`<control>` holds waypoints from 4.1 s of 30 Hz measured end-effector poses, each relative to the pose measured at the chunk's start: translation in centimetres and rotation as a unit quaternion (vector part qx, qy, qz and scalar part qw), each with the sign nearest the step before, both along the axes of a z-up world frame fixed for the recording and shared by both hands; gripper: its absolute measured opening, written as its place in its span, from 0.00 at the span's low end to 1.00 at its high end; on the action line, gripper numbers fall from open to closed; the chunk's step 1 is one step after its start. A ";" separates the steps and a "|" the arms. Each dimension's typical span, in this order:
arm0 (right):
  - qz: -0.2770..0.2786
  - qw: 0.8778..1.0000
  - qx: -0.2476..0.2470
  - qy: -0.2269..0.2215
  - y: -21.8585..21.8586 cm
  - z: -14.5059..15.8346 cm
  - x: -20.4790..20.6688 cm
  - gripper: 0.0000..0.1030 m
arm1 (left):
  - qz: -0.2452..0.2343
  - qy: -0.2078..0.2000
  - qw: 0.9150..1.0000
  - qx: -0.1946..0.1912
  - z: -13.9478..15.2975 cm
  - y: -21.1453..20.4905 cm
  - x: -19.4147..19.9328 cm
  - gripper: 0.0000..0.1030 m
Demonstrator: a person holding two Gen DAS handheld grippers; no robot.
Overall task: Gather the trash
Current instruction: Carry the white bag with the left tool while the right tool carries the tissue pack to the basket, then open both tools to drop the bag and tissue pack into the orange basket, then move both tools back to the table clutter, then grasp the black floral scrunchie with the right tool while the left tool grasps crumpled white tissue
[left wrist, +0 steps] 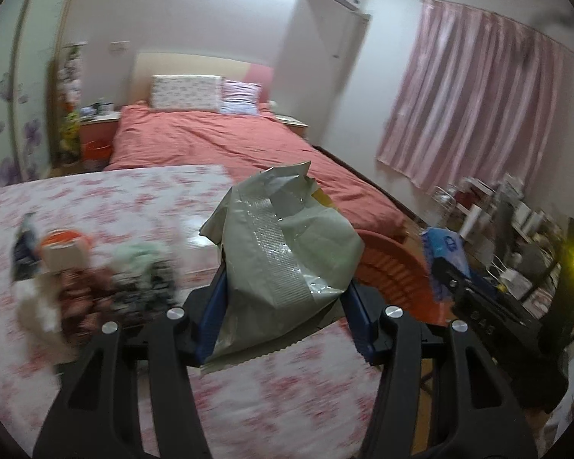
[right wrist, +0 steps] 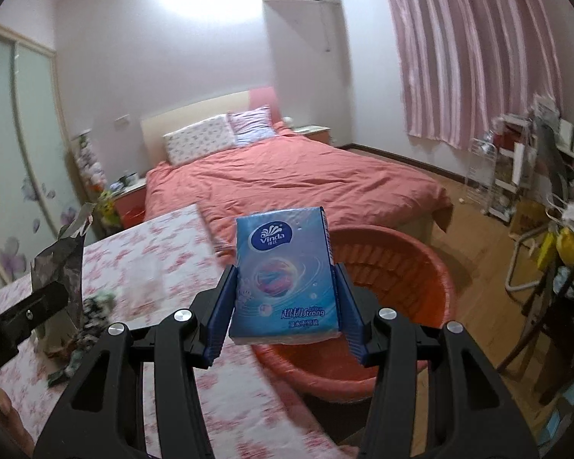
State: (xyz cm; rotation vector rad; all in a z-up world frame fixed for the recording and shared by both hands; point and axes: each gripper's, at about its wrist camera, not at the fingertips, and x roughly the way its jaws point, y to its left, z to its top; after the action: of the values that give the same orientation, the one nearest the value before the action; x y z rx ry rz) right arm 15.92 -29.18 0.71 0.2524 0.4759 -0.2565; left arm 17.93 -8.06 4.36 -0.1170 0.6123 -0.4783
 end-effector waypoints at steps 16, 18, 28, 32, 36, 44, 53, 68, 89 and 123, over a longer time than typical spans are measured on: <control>-0.040 0.998 0.052 -0.013 -6.2 -2.4 0.6 0.49 | -0.113 0.024 0.993 0.005 -4.1 -11.7 4.3 0.54; -0.043 0.997 0.057 -0.013 -6.6 -2.6 0.6 0.49 | -0.117 0.026 0.993 0.008 -4.6 -12.3 4.7 0.54; -0.044 0.993 0.106 -0.014 -9.2 -3.7 2.1 0.52 | -0.124 0.063 0.990 0.016 -7.7 -15.2 8.1 0.64; -0.044 0.993 0.110 -0.010 -9.0 -3.9 1.8 0.58 | -0.124 0.074 0.989 0.023 -8.7 -15.5 8.4 0.71; -0.051 0.993 0.105 -0.004 -8.7 -3.6 1.4 0.61 | -0.119 0.079 0.989 0.031 -9.0 -15.1 8.5 0.73; -0.052 0.996 0.079 0.004 -7.5 -2.3 0.8 0.62 | -0.097 0.073 0.992 0.041 -8.0 -12.9 7.3 0.74; -0.011 0.998 0.058 0.005 -4.4 -0.5 0.7 0.62 | -0.055 0.064 0.995 0.053 -6.4 -7.4 5.3 0.74; 0.161 0.986 0.032 0.041 9.5 -0.1 4.9 0.62 | 0.149 0.038 0.985 0.078 -4.6 11.0 1.8 0.78; 0.250 0.958 0.030 0.135 20.5 -5.0 9.7 0.09 | 0.224 0.083 0.970 0.038 -7.3 22.6 2.0 0.76; 0.209 0.975 0.024 0.071 17.0 -2.4 6.9 0.05 | 0.223 0.152 0.963 -0.010 -10.6 22.9 6.0 0.54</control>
State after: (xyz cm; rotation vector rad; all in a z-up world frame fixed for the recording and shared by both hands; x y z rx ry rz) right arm 22.84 -12.22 -1.70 0.1754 0.6647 0.1490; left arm 23.97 14.85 -6.23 -0.3449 0.8560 -0.0266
